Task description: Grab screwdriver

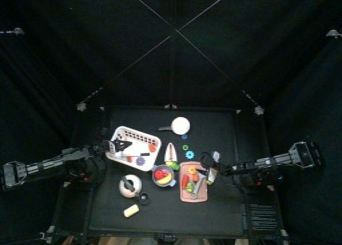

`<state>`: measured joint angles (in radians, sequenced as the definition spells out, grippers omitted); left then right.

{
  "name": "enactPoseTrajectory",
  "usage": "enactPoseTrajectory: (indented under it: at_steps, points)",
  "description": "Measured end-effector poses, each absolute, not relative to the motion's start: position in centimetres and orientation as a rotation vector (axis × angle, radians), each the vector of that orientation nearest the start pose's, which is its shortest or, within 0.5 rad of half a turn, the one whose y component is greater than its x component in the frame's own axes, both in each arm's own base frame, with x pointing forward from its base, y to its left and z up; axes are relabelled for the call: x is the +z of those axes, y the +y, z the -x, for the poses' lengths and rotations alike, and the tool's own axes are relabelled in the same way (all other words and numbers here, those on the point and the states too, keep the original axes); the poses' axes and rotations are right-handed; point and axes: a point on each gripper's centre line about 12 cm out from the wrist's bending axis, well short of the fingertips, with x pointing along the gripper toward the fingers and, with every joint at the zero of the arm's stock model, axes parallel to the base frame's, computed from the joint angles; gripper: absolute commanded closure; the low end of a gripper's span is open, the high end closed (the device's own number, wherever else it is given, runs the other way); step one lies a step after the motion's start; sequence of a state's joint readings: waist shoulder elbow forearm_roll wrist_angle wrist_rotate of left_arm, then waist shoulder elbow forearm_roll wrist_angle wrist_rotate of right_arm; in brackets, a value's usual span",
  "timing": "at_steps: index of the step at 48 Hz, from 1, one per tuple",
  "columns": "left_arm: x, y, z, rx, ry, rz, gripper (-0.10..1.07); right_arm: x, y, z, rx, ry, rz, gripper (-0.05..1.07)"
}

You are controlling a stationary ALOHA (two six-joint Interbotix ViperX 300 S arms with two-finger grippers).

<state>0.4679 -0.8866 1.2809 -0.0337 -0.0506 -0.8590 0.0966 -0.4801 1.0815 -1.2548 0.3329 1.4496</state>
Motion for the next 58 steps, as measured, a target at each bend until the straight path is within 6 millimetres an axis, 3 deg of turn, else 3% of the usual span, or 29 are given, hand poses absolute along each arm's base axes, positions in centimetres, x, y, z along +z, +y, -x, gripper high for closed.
enactPoseTrajectory:
  at_steps: [25,36,47,58]
  points:
    - [20.0,7.1,-17.7,0.558,0.311,0.880,0.18,17.7,-1.4,-24.9,-0.288,0.669,-0.060,0.12]
    - [19.2,8.4,-17.5,0.689,0.473,0.883,0.18,17.7,-1.5,-24.9,-0.289,0.669,-0.060,0.12]
    - [20.0,9.8,-19.2,0.736,0.536,0.874,0.19,17.7,-1.5,-24.9,-0.291,0.671,-0.062,0.12]
    - [19.5,10.8,-20.0,0.840,0.703,0.884,0.19,17.5,-1.6,-25.0,-0.295,0.680,-0.061,0.12]
